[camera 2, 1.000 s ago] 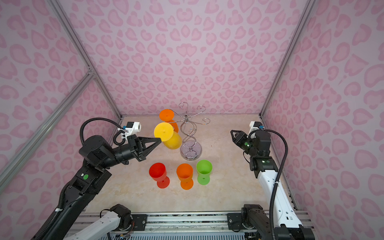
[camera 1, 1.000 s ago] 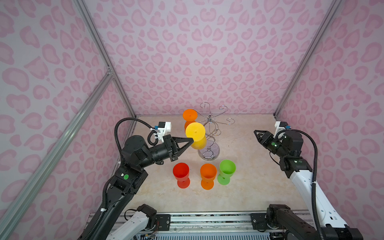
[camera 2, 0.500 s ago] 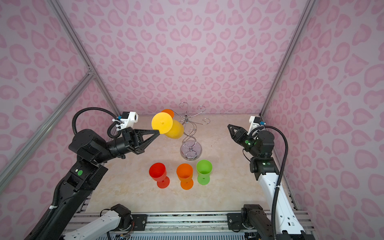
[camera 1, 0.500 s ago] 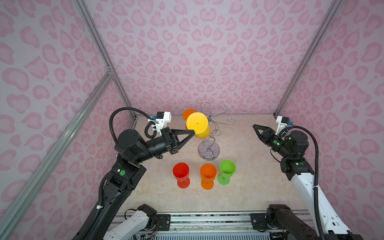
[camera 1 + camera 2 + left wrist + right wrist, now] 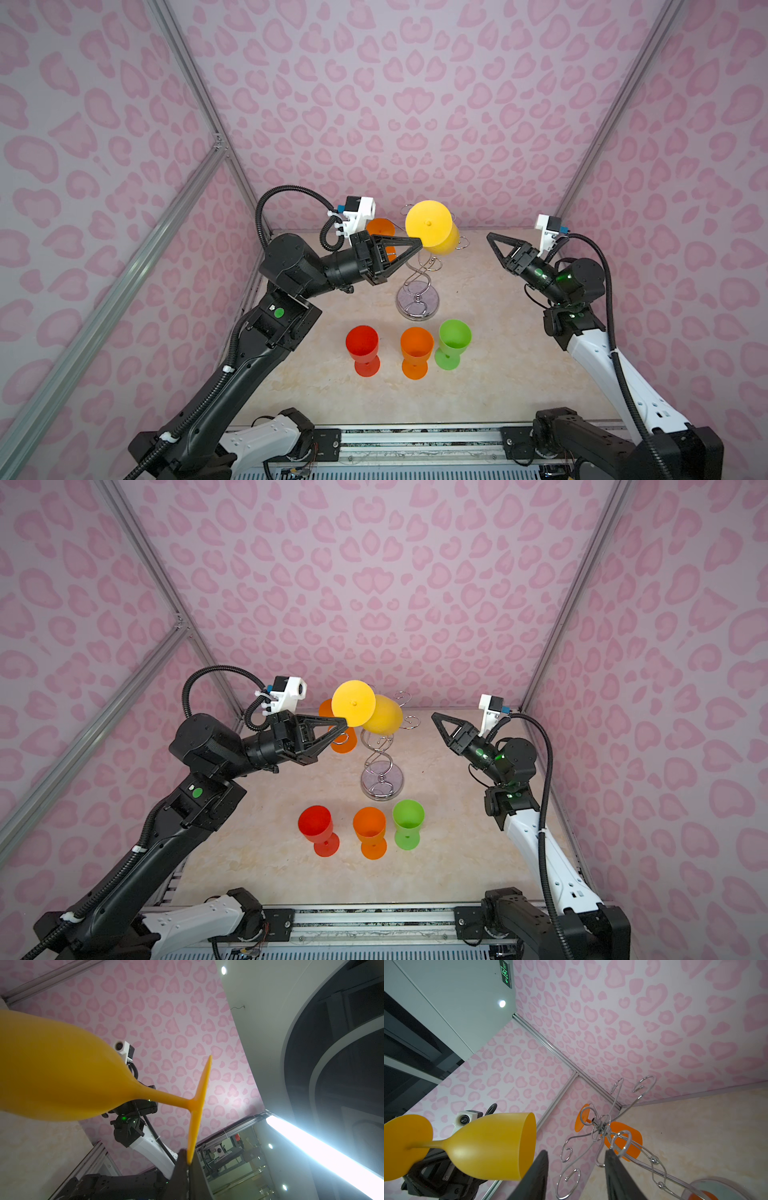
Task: Take the wine glass off the wine glass rack
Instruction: 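Raise the yellow glass toward the center while the right gripper rises toward it, then close the right gripper on the yellow glass bowl held by the left gripper, then pull the yellow glass away with the right gripper while the left gripper opens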
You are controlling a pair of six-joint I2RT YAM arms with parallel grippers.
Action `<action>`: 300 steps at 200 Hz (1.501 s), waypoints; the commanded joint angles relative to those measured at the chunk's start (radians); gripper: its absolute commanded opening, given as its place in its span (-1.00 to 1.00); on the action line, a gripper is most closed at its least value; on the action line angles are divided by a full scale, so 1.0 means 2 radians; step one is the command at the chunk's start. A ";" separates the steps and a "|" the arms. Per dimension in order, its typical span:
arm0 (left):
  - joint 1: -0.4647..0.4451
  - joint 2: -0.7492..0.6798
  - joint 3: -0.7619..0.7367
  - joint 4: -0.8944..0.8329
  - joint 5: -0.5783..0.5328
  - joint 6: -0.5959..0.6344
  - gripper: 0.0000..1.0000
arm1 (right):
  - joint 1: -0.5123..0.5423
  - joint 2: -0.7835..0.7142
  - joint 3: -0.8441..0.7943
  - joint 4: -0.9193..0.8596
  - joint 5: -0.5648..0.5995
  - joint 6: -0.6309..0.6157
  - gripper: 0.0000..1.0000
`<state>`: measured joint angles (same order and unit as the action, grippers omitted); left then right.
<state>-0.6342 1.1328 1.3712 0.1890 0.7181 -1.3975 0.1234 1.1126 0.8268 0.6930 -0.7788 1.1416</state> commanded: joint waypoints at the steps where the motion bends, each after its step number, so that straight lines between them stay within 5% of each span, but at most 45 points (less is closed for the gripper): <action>1: -0.007 0.009 0.006 0.080 0.001 -0.013 -0.94 | 0.001 0.026 -0.008 0.166 -0.016 0.091 -0.05; 63: -0.015 0.038 -0.010 0.178 0.004 -0.052 -0.95 | 0.002 0.119 -0.003 0.434 -0.012 0.278 -0.02; 183: -0.015 0.087 -0.016 0.258 0.019 -0.098 -0.94 | 0.029 0.127 0.014 0.433 -0.036 0.262 -0.04; 300: -0.015 0.111 -0.016 0.312 0.021 -0.132 -0.95 | 0.045 0.109 0.025 0.433 -0.055 0.237 -0.31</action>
<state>-0.6632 1.3411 1.3308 0.7593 0.7494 -1.6474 0.2096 1.3468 0.8806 1.5196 -0.8555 1.6379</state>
